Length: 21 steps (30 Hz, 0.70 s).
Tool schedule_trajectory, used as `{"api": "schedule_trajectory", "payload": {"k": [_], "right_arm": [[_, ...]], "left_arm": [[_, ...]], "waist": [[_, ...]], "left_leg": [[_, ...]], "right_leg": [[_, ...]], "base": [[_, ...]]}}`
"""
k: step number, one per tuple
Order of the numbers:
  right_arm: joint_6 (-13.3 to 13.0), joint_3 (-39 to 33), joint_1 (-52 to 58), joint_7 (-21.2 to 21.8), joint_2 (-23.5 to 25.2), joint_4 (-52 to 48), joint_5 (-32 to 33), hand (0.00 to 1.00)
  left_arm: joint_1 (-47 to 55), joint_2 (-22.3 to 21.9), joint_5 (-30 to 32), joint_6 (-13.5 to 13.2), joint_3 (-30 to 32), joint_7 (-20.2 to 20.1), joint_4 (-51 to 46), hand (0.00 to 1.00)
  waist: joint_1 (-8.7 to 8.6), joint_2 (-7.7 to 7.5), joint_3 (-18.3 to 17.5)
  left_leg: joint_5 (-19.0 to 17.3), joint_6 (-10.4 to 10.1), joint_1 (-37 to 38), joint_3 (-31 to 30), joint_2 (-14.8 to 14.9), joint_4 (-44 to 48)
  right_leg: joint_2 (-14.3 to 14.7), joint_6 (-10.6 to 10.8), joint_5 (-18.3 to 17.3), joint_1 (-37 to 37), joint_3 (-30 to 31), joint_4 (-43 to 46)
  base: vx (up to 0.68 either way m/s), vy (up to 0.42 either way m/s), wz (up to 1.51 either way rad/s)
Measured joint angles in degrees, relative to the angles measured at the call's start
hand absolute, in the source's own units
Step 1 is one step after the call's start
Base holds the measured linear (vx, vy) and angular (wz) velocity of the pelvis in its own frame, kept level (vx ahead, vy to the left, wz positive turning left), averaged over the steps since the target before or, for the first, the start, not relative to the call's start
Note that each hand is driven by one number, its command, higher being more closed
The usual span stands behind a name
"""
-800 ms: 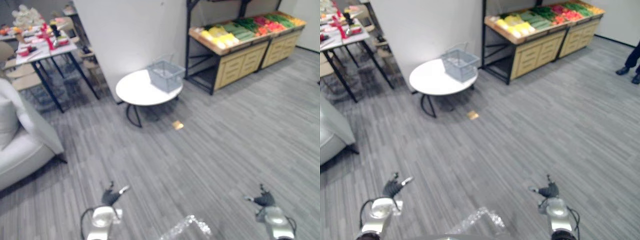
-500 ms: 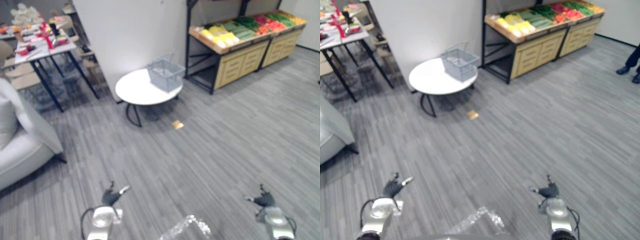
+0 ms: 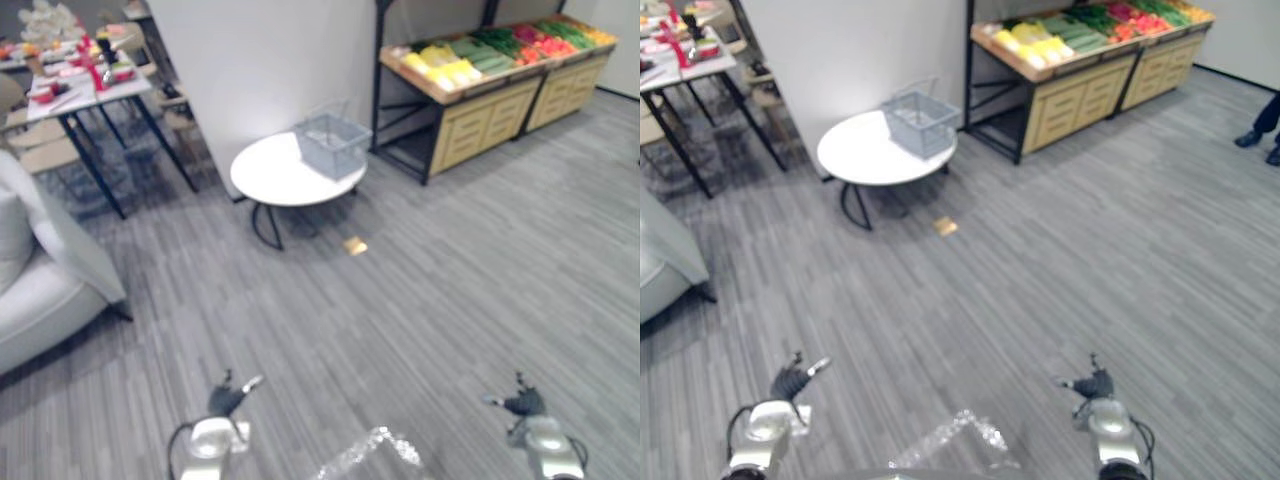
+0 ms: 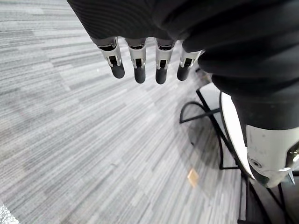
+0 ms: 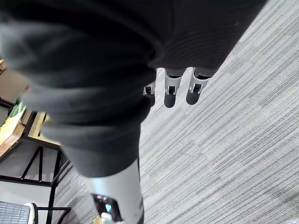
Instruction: Pick vegetable in the basket
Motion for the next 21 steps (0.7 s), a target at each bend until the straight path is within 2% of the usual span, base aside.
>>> {"api": "schedule_trajectory", "payload": {"k": [6, 8, 9, 10, 11, 12, 13, 14, 16, 17, 18, 19, 20, 21], "right_arm": [[0.6, 0.0, -0.3, 0.0, 0.0, 0.0, 0.2, 0.00], [0.5, 0.0, -0.3, 0.0, 0.2, 0.0, 0.6, 0.00], [0.5, 0.3, -0.5, 0.0, 0.4, 0.0, 0.7, 0.00], [0.5, 1.3, -0.6, 0.0, 0.4, 0.0, 0.7, 0.00], [0.5, 1.4, -0.7, 0.0, 0.4, 0.0, 0.8, 0.00], [0.5, 1.6, -0.6, 0.0, 0.3, -0.1, 2.0, 0.00], [0.5, 1.6, -0.7, -0.1, 0.1, -0.2, 2.3, 0.00], [0.5, 1.6, -0.7, -0.3, -0.5, -0.6, 2.8, 0.00], [0.5, 1.2, -0.8, -1.4, -1.0, -1.9, 4.3, 0.00], [0.5, 1.1, -1.2, -2.0, -1.7, -2.5, 5.0, 0.00], [0.5, 1.1, -1.9, -2.3, -2.4, -2.6, 5.9, 0.00], [0.5, 1.2, -2.1, -2.2, -2.8, -2.8, 6.6, 0.00], [0.5, 1.1, -2.4, -2.3, -3.0, -3.2, 6.8, 0.00], [0.4, 1.1, -3.3, -2.4, -3.1, -3.7, 7.3, 0.00]], "left_arm": [[-0.3, 0.0, -0.2, 0.0, -0.4, 0.0, 0.1, 0.00], [-0.1, 0.0, -0.9, 0.0, -0.3, 0.0, 0.1, 0.00], [0.0, 0.1, -2.0, 0.0, 0.1, 0.0, -0.1, 0.00], [0.5, 0.1, -2.3, 0.0, 0.3, 0.0, 0.0, 0.00], [0.5, 0.1, -2.3, 0.0, 0.3, 0.0, -0.1, 0.00], [0.6, 0.1, -2.3, 0.0, 0.6, 0.0, -0.1, 0.00], [0.8, 0.0, -2.3, 0.0, 0.7, 0.0, -0.1, 0.00], [1.0, 0.0, -2.3, 0.1, 0.9, 0.1, -0.2, 0.00], [1.2, -0.1, -2.3, 0.1, 0.9, 0.1, -0.3, 0.00], [1.3, -0.1, -2.3, 0.1, 0.9, 0.1, -0.8, 0.00], [1.6, -0.1, -2.3, 0.0, 0.9, 0.1, -1.8, 0.00], [1.7, -0.1, -2.3, -0.1, 0.9, 0.1, -2.3, 0.00], [1.7, -0.1, -2.3, -0.2, 1.0, 0.2, -2.6, 0.00], [1.9, -0.2, -2.3, -0.3, 1.2, 0.2, -2.6, 0.00]], "waist": [[-0.32, 0.06, 0.1], [-0.12, -0.14, 0.2], [0.19, -0.57, 0.3], [0.20, -0.35, 0.4], [0.17, -0.08, 0.7], [0.24, 0.06, 1.4], [0.29, 0.35, 1.8], [0.69, 0.28, 3.0], [1.30, 0.14, 3.4], [1.50, 0.07, 3.5], [1.85, -0.01, 3.6], [1.87, 0.11, 3.6], [1.98, 0.59, 3.7], [2.56, 1.79, 3.7]], "left_leg": [[0.6, -0.1, -2.4, -1.2, -0.1, 0.0], [-1.1, -1.4, -2.9, -0.5, 0.4, 1.7], [-4.6, -2.1, -6.2, 0.1, 1.5, 9.0], [-8.3, -2.8, -10.3, 0.6, 4.0, 19.0], [-9.7, -3.1, -13.2, 1.0, 5.8, 26.0], [-9.6, -3.1, -17.8, 1.8, 9.1, 37.9], [-8.8, -2.7, -19.6, 2.0, 10.9, 43.3], [-7.1, -3.3, -22.7, 1.8, 12.8, 51.4], [-10.4, -4.1, -24.7, 1.6, 11.7, 50.9], [-11.5, -4.2, -26.2, 1.8, 9.7, 46.2], [-10.7, -4.2, -27.2, 2.1, 7.3, 38.0], [-9.4, -4.1, -27.8, 2.1, 6.6, 33.3], [-7.0, -4.1, -28.8, 2.2, 6.0, 27.2], [-2.4, -4.2, -29.9, 1.8, 6.4, 17.2]], "right_leg": [[-0.7, -0.4, -3.0, -4.4, -1.1, 5.4], [-0.7, -0.8, -4.5, -4.9, -0.8, 7.0], [-0.8, -1.6, -5.8, -5.8, -0.3, 8.3], [-0.1, -1.7, -6.6, -6.0, 0.3, 8.4], [0.7, -2.0, -6.8, -5.6, 0.3, 8.4], [1.5, -2.8, -7.2, -4.6, 0.7, 8.6], [2.1, -3.3, -7.5, -3.7, 1.2, 8.7], [2.6, -3.8, -8.4, -2.3, 2.5, 9.1], [1.7, -3.6, -9.6, -1.6, 5.0, 9.7], [0.5, -3.1, -10.0, -1.7, 6.5, 9.3], [-1.0, -2.5, -10.4, -1.7, 7.8, 8.5], [-1.5, -2.2, -10.5, -1.4, 8.4, 7.8], [-1.7, -1.8, -10.7, -0.9, 9.0, 6.6], [-1.5, -0.5, -11.5, 0.0, 10.2, 5.0]], "base": [[0.01, -0.027, 0.11], [0.02, -0.050, -0.03], [0.03, -0.099, -0.14], [0.02, -0.119, -0.15], [0.06, -0.140, -0.19], [0.06, -0.101, -0.17], [0.15, -0.089, -0.37], [0.19, -0.027, -0.55], [0.23, 0.030, -0.60], [0.26, 0.101, -0.62], [0.27, 0.121, -0.61], [0.32, 0.177, -0.51], [0.38, 0.241, -0.52], [0.41, 0.283, -0.58]]}}
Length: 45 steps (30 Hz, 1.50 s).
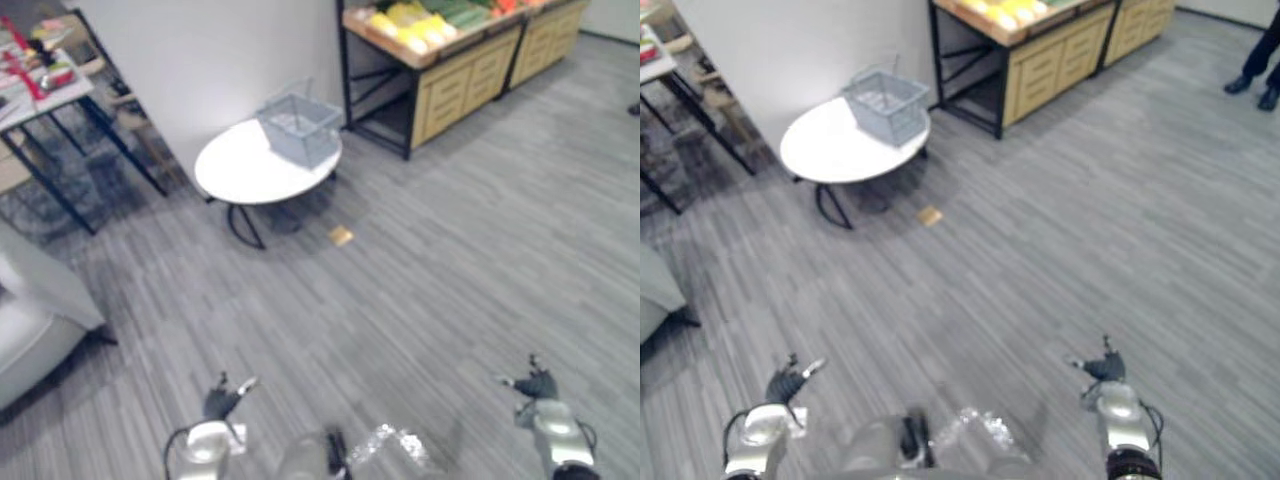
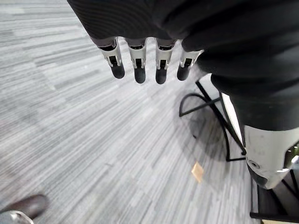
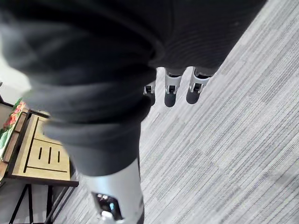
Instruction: Pick vegetable in the basket
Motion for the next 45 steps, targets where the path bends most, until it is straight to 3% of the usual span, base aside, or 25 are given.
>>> {"api": "schedule_trajectory", "payload": {"k": [2, 3, 5, 8, 9, 11, 12, 13, 17, 19, 20, 21, 22, 25, 26, 28, 29, 31, 35, 38, 39, 40, 42, 43, 45], "right_arm": [[-0.1, 0.3, -0.2, 0.1, 0.7, -0.1, 0.3, 0.00], [-0.1, 0.4, -0.1, 0.2, 1.3, -0.2, 0.5, 0.00], [-0.4, 0.4, 0.0, 0.2, 1.6, -0.5, 0.7, 0.00], [-0.5, 0.4, 0.0, 0.1, 3.3, -0.5, -0.1, 0.00], [-0.6, 1.1, -0.1, 0.1, 3.7, -0.5, -0.7, 0.00], [-0.6, 2.6, -0.2, 0.1, 3.8, -1.0, -1.1, 0.00], [-0.5, 2.4, -0.1, -0.1, 3.8, -2.9, -1.2, 0.00], [-0.6, 2.2, -0.1, -0.4, 3.8, -3.8, -1.2, 0.00], [-0.6, 0.4, 0.0, -2.3, 3.6, -10.2, -1.2, 0.00], [-0.7, -1.4, -0.3, -3.6, 3.2, -12.2, -1.2, 0.00], [-0.6, -2.2, -0.3, -4.3, 3.2, -13.1, -1.3, 0.00], [-0.6, -2.5, -0.3, -4.6, 2.8, -13.5, -1.3, 0.00], [-0.5, -2.8, -0.6, -5.2, 2.2, -14.8, -2.9, 0.00], [-0.3, -2.5, -1.9, -5.7, 1.3, -19.0, -6.1, 0.00], [-0.3, -2.0, -2.9, -6.0, 1.3, -20.1, -7.5, 0.00], [-0.3, -1.3, -4.1, -6.8, 1.2, -21.3, -8.1, 0.00], [-0.3, -0.7, -4.7, -7.2, 1.2, -21.6, -8.8, 0.00], [-0.4, 0.3, -6.2, -8.4, 0.7, -23.4, -11.5, 0.00], [-0.2, 0.7, -10.1, -9.0, -3.7, -23.8, -15.7, 0.00], [0.5, 1.2, -12.7, -9.7, -8.3, -23.1, -17.9, 0.00], [0.5, 2.0, -13.8, -10.2, -9.5, -22.9, -18.8, 0.00], [0.6, 2.5, -14.2, -10.4, -9.0, -22.8, -19.2, 0.00], [0.5, 2.5, -14.8, -10.2, -8.7, -22.7, -19.4, 0.00], [0.5, 2.6, -15.4, -10.1, -8.6, -22.3, -19.9, 0.00], [0.6, 4.6, -18.7, -10.1, -9.0, -19.5, -21.5, 0.00]], "left_arm": [[0.7, -0.1, 0.0, -0.1, 0.5, 0.0, 0.0, 0.00], [0.7, -0.4, 0.0, -0.1, 1.3, 0.0, 0.0, 0.00], [0.5, -1.3, 0.0, 0.0, 1.7, -0.1, 0.0, 0.00], [2.1, -1.3, 0.1, 0.2, 1.6, -0.6, -0.1, 0.00], [2.7, -1.3, 0.1, 0.3, 1.3, -0.5, -0.9, 0.00], [3.1, -1.1, 0.1, 0.2, 0.4, -0.5, -2.4, 0.00], [3.0, -1.0, 0.1, 0.2, -0.7, -0.5, -3.3, 0.00], [3.0, -1.0, 0.1, 0.2, -1.0, -0.5, -3.6, 0.00], [1.9, -0.8, 0.1, 0.1, -1.4, -0.5, -4.1, 0.00], [1.6, -0.6, 0.1, -0.2, -1.2, -0.5, -4.0, 0.00], [1.8, -0.1, 0.2, -0.2, -0.8, -0.5, -3.9, 0.00], [1.9, -0.3, 0.2, -0.2, -0.7, -0.5, -3.6, 0.00], [2.6, -0.9, 0.2, -0.3, -0.9, -0.7, -3.3, 0.00], [3.4, -2.3, 0.2, -1.0, -1.1, -1.1, -1.9, 0.00], [4.0, -3.0, 0.2, -1.0, -1.1, -1.1, -1.7, 0.00], [5.0, -4.3, 0.2, -1.0, -1.1, -1.2, -1.7, 0.00], [5.6, -4.4, 0.2, -1.0, -1.1, -1.2, -1.7, 0.00], [6.3, -4.4, 0.2, -1.1, -1.0, -1.2, -2.0, 0.00], [7.4, -4.6, 0.2, -1.1, -0.5, -1.2, -2.4, 0.00], [7.6, -6.0, 0.3, -1.2, -0.5, -1.2, -2.4, 0.00], [8.5, -6.5, 0.3, -1.4, -0.5, -1.2, -2.4, 0.00], [8.0, -6.0, 0.8, -1.3, -0.3, -1.1, -1.9, 0.00], [8.3, -6.2, 1.3, -1.2, -0.6, -1.2, -1.7, 0.00], [8.6, -6.2, 1.4, -1.2, -0.6, -1.3, -1.7, 0.00], [9.5, -5.6, 1.8, -0.8, -0.6, -1.2, -1.6, 0.00]], "waist": [[1.35, -0.58, -0.3], [1.66, -2.69, -0.5], [1.27, -4.38, -0.4], [1.10, -6.71, -0.2], [0.82, -6.46, 0.1], [0.81, -5.71, 0.3], [0.53, -3.84, 0.3], [0.37, -3.41, 0.4], [-2.26, -1.78, 0.7], [-2.36, -1.00, 0.7], [-2.30, -2.55, 0.3], [-2.34, -2.17, 0.3], [-2.27, -0.74, 0.1], [-1.85, 2.71, 0.2], [-1.79, 3.05, 0.6], [-0.35, 4.09, 1.3], [0.24, 3.11, 2.1], [1.24, 2.49, 2.3], [1.54, 1.86, 2.4], [1.57, 1.94, 2.2], [1.62, 2.51, 1.9], [1.87, -0.62, 1.8], [3.07, -3.31, 1.8], [3.51, -3.96, 1.9], [3.72, -4.56, 2.1]], "left_leg": [[5.9, 2.4, -0.5, -0.1, -0.7, 2.0], [3.4, 5.4, -1.3, 0.3, -2.2, 5.1], [-2.3, 8.2, -2.5, 0.5, -3.4, 12.0], [-9.3, 10.2, 5.2, 1.3, -5.6, 14.8], [-11.6, 10.1, 9.7, 0.3, -5.9, 13.9], [-12.7, 9.5, 16.6, -0.6, -6.1, 10.0], [-12.5, 8.9, 22.4, -2.9, -6.0, 4.1], [-12.4, 8.8, 24.2, -3.7, -5.9, 2.2], [-12.8, 6.2, 30.0, -9.3, -3.3, -3.2], [-14.2, 3.6, 32.6, -11.1, -0.2, -4.0], [-15.0, 2.3, 34.5, -11.8, 0.5, -4.2], [-15.6, 1.3, 35.6, -12.7, 1.2, -3.8], [-15.6, 0.7, 35.5, -14.3, 3.9, -1.3], [-9.7, -1.6, 29.7, -17.7, 9.1, 15.4], [-2.7, -1.4, 24.0, -17.9, 11.0, 27.5], [-4.2, -0.5, 17.5, -15.9, 13.8, 44.6], [-5.5, 0.8, 15.4, -13.8, 14.2, 48.7], [-7.9, 2.9, 10.7, -8.5, 12.7, 48.6], [-9.6, 3.3, 4.9, 2.7, 7.0, 27.5], [-2.1, 4.5, 4.9, 10.2, 3.7, 9.6], [1.8, 10.7, 5.6, 11.4, 3.4, 6.3], [0.9, 10.5, 6.1, 11.3, 0.5, 6.6], [-1.3, 10.9, 8.5, 11.1, -2.5, 4.7], [-2.0, 10.9, 9.6, 10.9, -3.4, 4.5], [-4.6, 11.0, 14.4, 8.9, -5.2, 3.5]], "right_leg": [[-1.5, 0.9, -2.9, 0.9, 2.0, 0.9], [-3.4, 0.9, -4.0, 0.8, 2.6, 2.6], [-5.2, 1.8, -3.7, -0.8, 3.1, 10.4], [-5.9, 13.6, 5.7, -6.8, 7.2, 36.5], [-4.8, 13.4, 8.1, -9.4, 7.4, 46.5], [-4.0, 11.4, 7.0, -15.0, 3.7, 56.9], [-4.1, 5.6, 3.8, -20.4, -2.3, 57.6], [-4.1, 4.4, 3.0, -22.0, -3.7, 56.0], [-3.6, 2.4, 2.9, -29.5, -8.0, 29.7], [-3.0, 2.8, 10.7, -29.9, -6.1, 6.7], [-3.9, 3.6, 14.3, -30.1, -4.1, 1.3], [-3.6, 4.9, 18.6, -30.0, -4.4, 3.4], [-2.2, 5.3, 20.8, -30.6, -4.2, 8.9], [0.3, 2.2, 12.9, -29.4, -7.9, 17.6], [0.9, 0.9, 10.7, -26.3, -9.1, 17.7], [2.1, -0.6, 9.1, -18.6, -11.0, 14.2], [2.2, -1.1, 8.8, -14.5, -11.6, 12.1], [1.9, -1.2, 8.4, -7.8, -12.8, 6.4], [-0.9, 1.2, 7.8, -1.2, -16.9, 0.7], [-3.1, 5.1, 5.8, 2.4, -20.7, 0.1], [-3.0, 7.5, 3.2, 3.9, -20.9, 0.9], [-6.0, 7.9, 2.3, 4.3, -21.3, 2.8], [-9.1, 7.8, 2.3, 3.0, -20.6, 9.6], [-10.4, 7.7, 2.4, 2.0, -20.2, 13.9], [-14.1, 5.6, 5.0, -6.4, -15.1, 37.7]], "base": [[0.47, 0.315, -0.59], [0.64, 0.318, -0.28], [0.60, 0.239, 0.08], [0.62, 0.204, 0.06], [0.52, 0.109, 0.18], [0.52, 0.046, 0.23], [0.56, -0.015, 0.39], [0.47, -0.041, 0.48], [0.49, -0.171, 0.80], [0.65, -0.398, 0.88], [0.75, -0.472, 0.88], [0.66, -0.428, 0.86], [0.53, -0.349, 0.69], [0.56, -0.411, 0.46], [0.63, -0.420, 0.40], [0.57, -0.317, 0.24], [0.39, -0.170, 0.20], [0.47, -0.165, 0.30], [0.42, 0.016, 0.46], [0.46, 0.172, 0.59], [0.42, 0.182, 0.53], [0.41, 0.174, 0.53], [0.37, 0.166, 0.36], [0.41, 0.190, 0.30], [0.42, 0.118, 0.41]]}}
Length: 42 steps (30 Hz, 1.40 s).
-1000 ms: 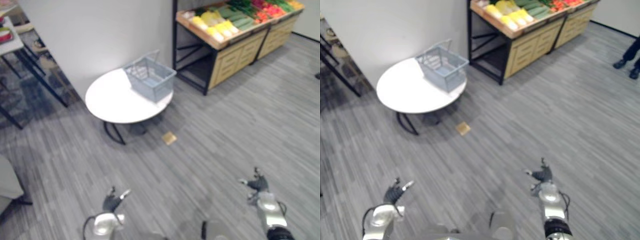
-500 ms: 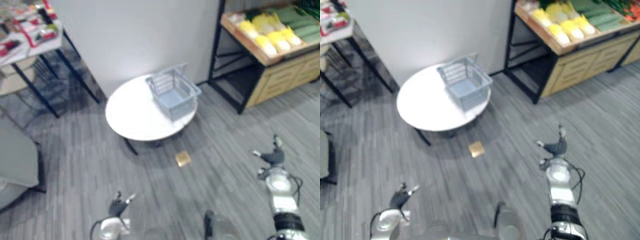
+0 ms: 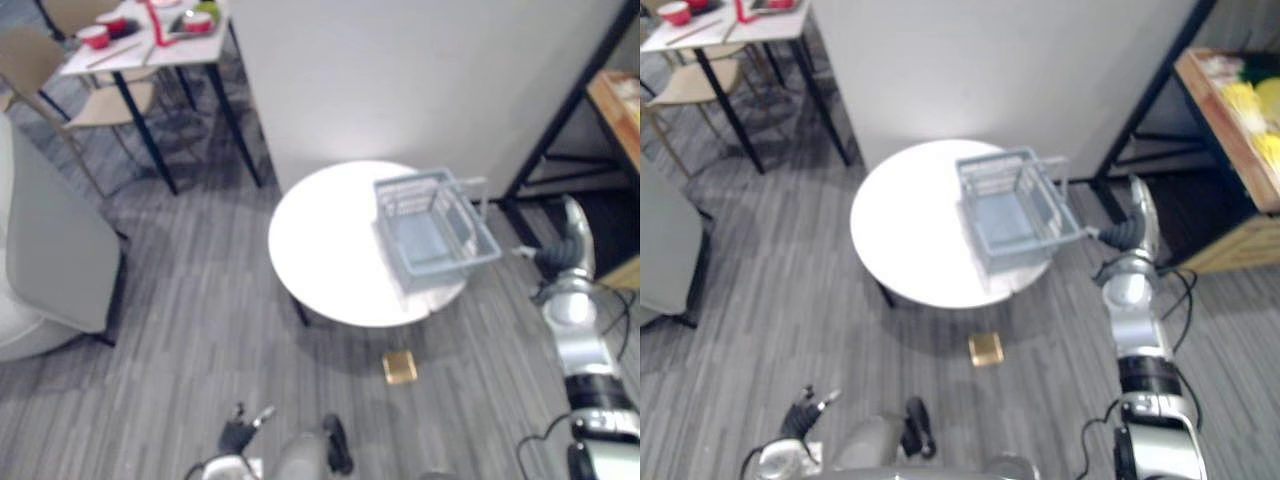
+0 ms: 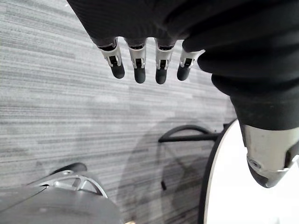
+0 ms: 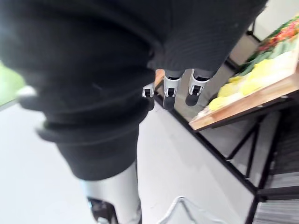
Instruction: Pick vegetable in the basket
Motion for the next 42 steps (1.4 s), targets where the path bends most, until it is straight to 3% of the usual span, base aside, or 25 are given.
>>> {"api": "schedule_trajectory", "payload": {"k": [2, 3, 5, 8, 10, 11, 12, 14, 18, 23, 27, 32, 42], "right_arm": [[0.0, 3.8, -2.5, 0.1, -0.5, 2.4, -0.1, 0.00], [-0.3, 6.1, -3.8, 0.3, -1.0, 3.1, -0.1, 0.00], [-0.7, 6.9, -4.5, 0.9, -2.8, 3.1, -0.2, 0.00], [-0.4, 6.8, -4.4, 2.0, -5.5, 3.3, -1.4, 0.00], [-0.4, 6.8, -4.1, 2.7, -5.6, 3.2, -2.2, 0.00], [-0.4, 6.9, -3.6, 3.0, -5.6, 3.1, -2.3, 0.00], [-0.4, 6.9, -3.5, 3.4, -5.7, 3.2, -2.3, 0.00], [-0.5, 7.8, -3.3, 4.0, -6.5, 3.1, -2.6, 0.00], [-0.5, 9.6, -3.5, 6.0, -7.3, 3.3, -4.5, 0.00], [-1.3, 14.3, -8.6, 6.3, -8.4, 6.0, -4.6, 0.00], [-1.6, 16.5, -14.4, 6.2, -8.8, 8.7, -4.6, 0.00], [-1.7, 20.5, -19.5, 6.2, -9.2, 13.9, -6.5, 0.00], [-2.7, 22.4, -21.7, 8.9, -11.1, 17.5, -6.6, 0.00]], "left_arm": [[-0.1, 0.8, 0.8, -0.1, -0.2, 0.1, 0.0, 0.00], [-0.4, 1.3, 0.8, -0.2, -0.3, 0.1, -0.1, 0.00], [-1.6, 1.8, 0.7, -0.2, -0.6, 0.1, 0.0, 0.00], [-3.0, 2.2, 0.7, -0.2, -0.6, 0.0, 0.0, 0.00], [-3.0, 3.5, 1.0, -0.2, -0.6, 0.0, 0.8, 0.00], [-2.9, 5.1, 1.2, -0.3, -0.6, 0.0, 1.0, 0.00], [-3.2, 5.9, 1.4, -0.3, -0.5, 0.1, 1.3, 0.00], [-3.2, 5.1, 1.7, -0.6, -0.6, 0.0, 2.1, 0.00], [-3.3, 4.8, 1.7, -0.8, -0.5, 0.0, 2.0, 0.00], [-3.6, 4.2, 1.7, -1.4, -0.6, 0.0, 1.9, 0.00], [-4.1, 4.1, 1.6, -1.5, -1.0, 0.1, 1.4, 0.00], [-5.1, 4.1, 1.6, -1.7, -2.3, 0.3, 1.0, 0.00], [-5.9, 4.0, 0.9, -2.1, -5.2, 0.3, 1.0, 0.00]], "waist": [[0.00, 0.55, 0.4], [-0.10, 0.83, 0.4], [-0.32, 1.03, 0.6], [-1.39, 1.87, 1.1], [-1.61, 1.25, 1.3], [-1.56, -0.52, 1.2], [-1.52, -1.30, 1.9], [-1.44, 1.60, 1.9], [-1.60, 3.23, 2.7], [-1.27, 3.90, 3.9], [-0.61, 4.87, 5.5], [0.16, 5.97, 8.4], [0.00, 6.12, 10.0]], "left_leg": [[-0.3, -0.2, 3.7, -1.6, 0.0, -2.0], [-0.2, -0.3, 5.1, -2.7, 0.1, -3.3], [-0.1, -0.4, 5.3, -5.3, 0.2, -4.2], [-0.3, -3.0, 5.0, -10.1, 1.5, -4.6], [-1.6, -5.5, 4.9, -11.9, 2.3, -3.1], [-3.1, -7.5, 4.1, -12.8, 2.1, -1.1], [-4.2, -8.9, 3.7, -13.7, 2.4, 0.5], [-4.6, -10.7, 2.1, -13.9, 7.1, 1.2], [-0.8, -13.6, 3.3, -13.4, 10.0, -5.2], [0.2, -13.8, 2.7, -13.3, 9.6, -6.8], [0.7, -13.3, -0.3, -13.4, 8.7, -6.7], [1.5, -12.9, -1.9, -13.8, 7.9, -6.8], [3.6, -12.8, -3.7, -14.5, 7.8, -8.7]], "right_leg": [[0.8, -3.1, -1.8, -5.5, 2.0, 8.5], [1.5, -4.7, -2.7, -8.4, 1.9, 7.1], [2.9, -5.6, -3.3, -12.0, 2.5, -1.3], [6.6, -4.1, -1.6, -14.0, 8.2, -21.7], [7.3, -4.3, 1.7, -14.0, 10.6, -28.1], [7.0, -4.6, 4.8, -13.5, 11.7, -30.4], [6.5, -1.5, 9.4, -13.0, 11.6, -30.2], [10.4, -1.8, 9.5, -13.1, 9.0, -31.6], [13.3, -2.0, 10.3, -13.1, 6.0, -33.2], [13.2, -1.9, 10.5, -13.3, 5.4, -34.8], [12.8, -1.7, 13.7, -14.3, 5.3, -38.7], [12.5, -1.9, 14.9, -14.6, 5.1, -40.6], [12.9, -2.7, 16.6, -15.4, 4.7, -42.8]], "base": [[0.35, 0.028, 0.47], [0.25, -0.010, 0.53], [0.24, -0.082, 0.74], [0.20, -0.173, 0.77], [0.19, -0.259, 0.52], [0.19, -0.362, 0.49], [0.23, -0.466, 0.48], [0.23, -0.400, 0.22], [0.19, -0.193, 0.22], [0.09, 0.002, 0.10], [-0.02, 0.057, 0.05], [-0.06, 0.011, 0.07], [-0.04, -0.015, 0.04]]}}
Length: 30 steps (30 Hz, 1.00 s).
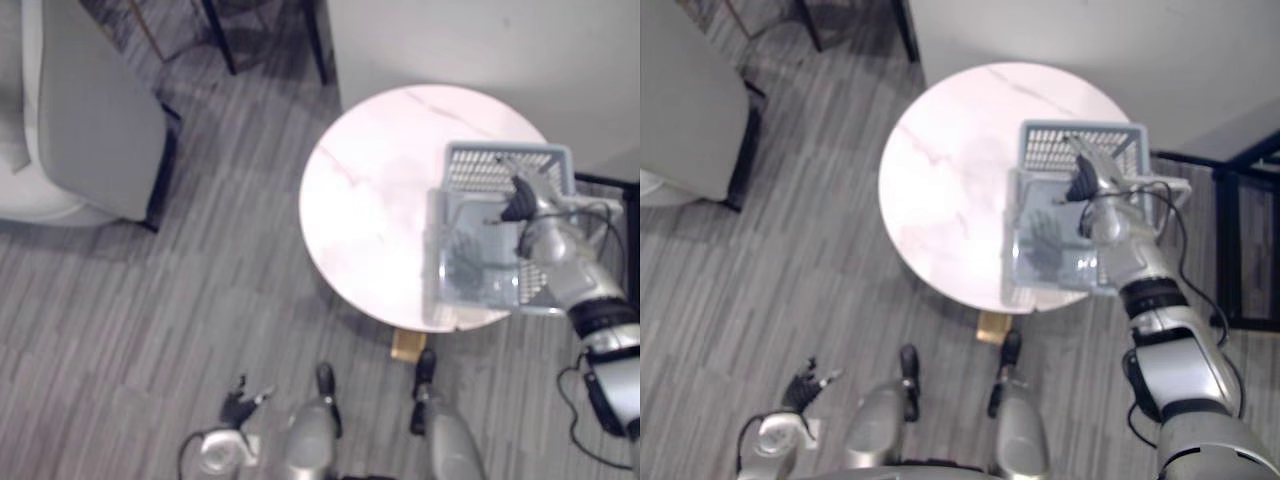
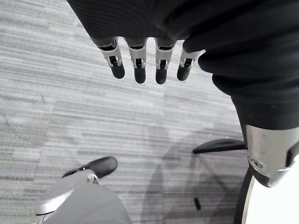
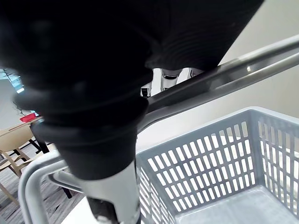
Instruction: Pick vegetable in the basket
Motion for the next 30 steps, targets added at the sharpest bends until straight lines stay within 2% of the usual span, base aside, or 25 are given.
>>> {"api": "schedule_trajectory", "payload": {"k": [10, 13, 14, 23, 27, 29, 30], "right_arm": [[-0.4, -0.1, -0.8, -0.9, 0.1, -0.1, 0.0, 0.00], [-0.4, -0.1, -2.5, -1.1, 0.0, 0.5, 0.0, 0.00], [-0.4, -0.1, -3.7, -1.1, 0.0, 0.8, 0.0, 1.00], [-0.1, -1.8, -9.2, -3.9, -1.7, 4.0, 0.0, 1.00], [0.3, -2.7, -8.7, -4.6, -1.6, 4.3, 0.0, 1.00], [0.8, -2.7, -7.5, -4.5, -1.2, 3.9, 0.0, 1.00], [1.2, -2.6, -6.0, -4.4, -0.4, 3.4, 0.0, 1.00]], "left_arm": [[-1.6, 0.0, -0.2, -0.6, -1.7, -0.2, 0.2, 0.00], [-1.8, 0.0, -0.3, -0.7, -2.2, -0.3, 0.2, 0.00], [-1.9, 0.0, -0.3, -0.8, -2.2, -0.3, 0.3, 0.00], [-3.4, -0.1, -0.3, -1.0, -2.7, -0.2, 1.1, 0.00], [-3.7, -0.4, -0.2, -1.0, -2.7, -0.1, 1.0, 0.00], [-3.7, -1.0, -0.1, -1.0, -2.7, -0.2, 0.9, 0.00], [-3.4, -1.4, 0.3, -1.0, -2.7, -0.2, 0.9, 0.00]], "waist": [[-0.10, 0.00, 0.0], [-0.42, 0.44, 0.9], [-0.74, 0.63, 1.4], [-0.82, 2.05, 2.6], [-0.74, 2.02, 2.7], [-0.24, 1.93, 2.7], [0.21, 1.89, 2.8]], "left_leg": [[0.1, 0.0, 0.8, 2.3, -0.3, -0.7], [0.1, 0.0, 0.8, 2.7, -0.5, -1.0], [0.1, 0.0, 0.7, 2.7, -0.5, -1.0], [0.3, 0.2, -0.7, 3.3, -0.6, -1.0], [0.1, 0.0, -0.1, 4.1, -0.2, -0.7], [-1.3, -0.1, 0.5, 4.8, 0.6, 1.4], [-3.6, -0.3, 0.7, 5.1, 1.9, 4.8]], "right_leg": [[0.2, -0.1, 0.5, -1.4, 2.4, 0.0], [0.2, -0.1, 0.7, -1.8, 3.0, -0.1], [0.2, -0.1, 0.7, -1.8, 3.0, -0.1], [0.3, 0.2, 2.3, -3.0, 3.7, -1.9], [0.7, 0.1, 2.4, -2.7, 4.4, -1.9], [1.4, 0.1, 2.4, -1.9, 5.6, -1.9], [2.5, 0.1, 2.3, -1.0, 6.8, -1.7]], "base": [[0.01, -0.001, -0.12], [0.00, 0.000, -0.07], [0.00, 0.000, 0.00], [0.01, -0.003, -0.02], [0.00, -0.010, -0.09], [0.02, -0.027, -0.37], [0.01, -0.034, -0.44]]}}
